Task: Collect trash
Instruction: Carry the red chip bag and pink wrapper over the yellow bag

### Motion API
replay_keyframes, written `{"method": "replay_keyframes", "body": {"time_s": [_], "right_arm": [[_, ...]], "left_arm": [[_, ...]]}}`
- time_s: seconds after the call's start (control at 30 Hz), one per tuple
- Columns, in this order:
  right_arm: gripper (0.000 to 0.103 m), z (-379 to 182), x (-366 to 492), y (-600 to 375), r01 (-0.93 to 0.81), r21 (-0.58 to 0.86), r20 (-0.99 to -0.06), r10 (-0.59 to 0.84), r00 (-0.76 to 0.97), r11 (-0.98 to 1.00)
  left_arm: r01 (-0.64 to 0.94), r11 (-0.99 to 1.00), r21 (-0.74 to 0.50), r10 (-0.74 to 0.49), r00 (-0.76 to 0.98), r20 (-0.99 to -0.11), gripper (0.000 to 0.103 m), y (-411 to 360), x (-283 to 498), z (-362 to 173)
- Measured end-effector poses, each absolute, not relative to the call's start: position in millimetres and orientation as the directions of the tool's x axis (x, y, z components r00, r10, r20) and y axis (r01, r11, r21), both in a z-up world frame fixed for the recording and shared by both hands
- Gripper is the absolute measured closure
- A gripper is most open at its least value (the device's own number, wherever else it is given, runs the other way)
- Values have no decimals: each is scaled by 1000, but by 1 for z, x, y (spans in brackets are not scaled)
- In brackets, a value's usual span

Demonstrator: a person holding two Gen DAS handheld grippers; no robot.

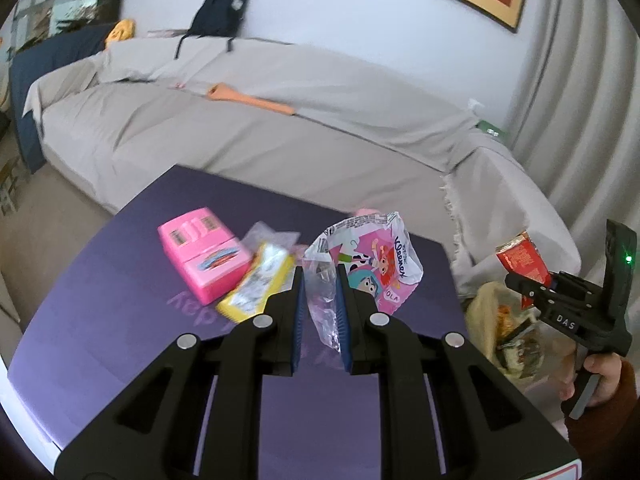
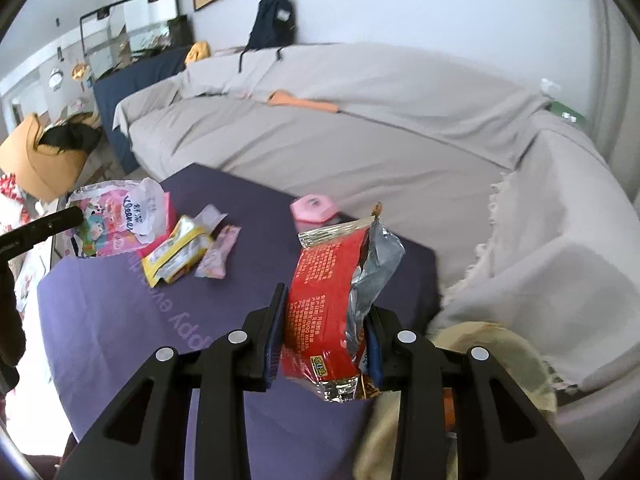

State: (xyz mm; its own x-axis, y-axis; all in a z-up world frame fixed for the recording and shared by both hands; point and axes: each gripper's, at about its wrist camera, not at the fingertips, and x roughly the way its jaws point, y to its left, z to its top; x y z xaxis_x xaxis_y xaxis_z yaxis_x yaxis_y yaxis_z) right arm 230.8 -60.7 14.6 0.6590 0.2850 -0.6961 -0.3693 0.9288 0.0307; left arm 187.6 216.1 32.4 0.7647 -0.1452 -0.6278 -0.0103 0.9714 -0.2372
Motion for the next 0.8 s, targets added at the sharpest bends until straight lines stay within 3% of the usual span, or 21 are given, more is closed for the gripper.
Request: {"method": "replay_keyframes", "body": {"time_s": [0.37,0.8], "right_arm": [[70,17,218,-163,-241,70,-664,225,713,968],[70,-15,207,-266,-85,150,-670,164,724,985]], "left_arm": [[145,964,-223,-257,731,-632,89,112,211,55],[304,929,-212,-364,649,-668,89,-5,239,31]]}}
